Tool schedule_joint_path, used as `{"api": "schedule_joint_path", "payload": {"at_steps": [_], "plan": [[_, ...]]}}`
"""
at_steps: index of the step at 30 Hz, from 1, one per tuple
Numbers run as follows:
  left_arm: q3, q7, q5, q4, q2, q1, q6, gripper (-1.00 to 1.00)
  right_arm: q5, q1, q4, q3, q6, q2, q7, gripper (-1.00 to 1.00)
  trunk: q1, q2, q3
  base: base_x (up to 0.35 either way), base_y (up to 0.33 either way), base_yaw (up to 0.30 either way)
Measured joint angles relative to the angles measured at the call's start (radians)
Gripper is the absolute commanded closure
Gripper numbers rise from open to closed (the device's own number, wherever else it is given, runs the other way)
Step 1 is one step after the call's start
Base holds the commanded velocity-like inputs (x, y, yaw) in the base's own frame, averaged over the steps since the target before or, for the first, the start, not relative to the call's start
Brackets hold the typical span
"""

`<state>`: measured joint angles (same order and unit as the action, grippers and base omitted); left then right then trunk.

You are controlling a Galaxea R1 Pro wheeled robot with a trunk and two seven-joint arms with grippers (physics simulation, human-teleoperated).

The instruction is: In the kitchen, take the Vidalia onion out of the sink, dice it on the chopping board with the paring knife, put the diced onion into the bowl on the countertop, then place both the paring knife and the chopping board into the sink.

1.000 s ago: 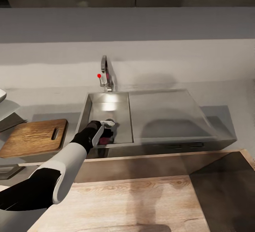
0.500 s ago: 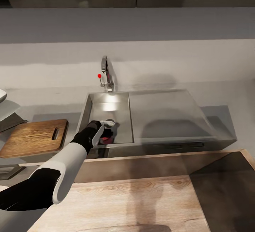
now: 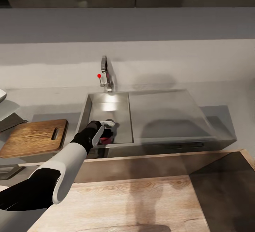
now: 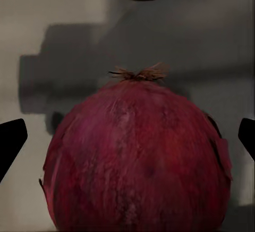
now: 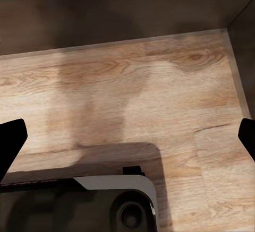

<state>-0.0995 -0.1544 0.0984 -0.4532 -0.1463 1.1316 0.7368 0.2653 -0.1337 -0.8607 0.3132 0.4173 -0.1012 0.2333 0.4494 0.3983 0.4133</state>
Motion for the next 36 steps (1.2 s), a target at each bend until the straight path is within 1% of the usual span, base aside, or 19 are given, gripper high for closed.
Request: {"api": "schedule_joint_path", "payload": {"at_steps": [8,36], "plan": [[0.000,0.000,0.000,0.000,0.000,0.000,0.000,-1.00,0.000,0.000,0.000,0.000,0.000,0.000,0.000,-1.00,0.000,0.000,0.000,0.000,-0.045,0.000],[0.000,0.000,0.000,0.000,-0.001,-0.001,0.000,-1.00,0.000,0.000,0.000,0.000,0.000,0.000,0.000,-1.00,0.000,0.000,0.000,-0.014,-0.001,0.000]]}}
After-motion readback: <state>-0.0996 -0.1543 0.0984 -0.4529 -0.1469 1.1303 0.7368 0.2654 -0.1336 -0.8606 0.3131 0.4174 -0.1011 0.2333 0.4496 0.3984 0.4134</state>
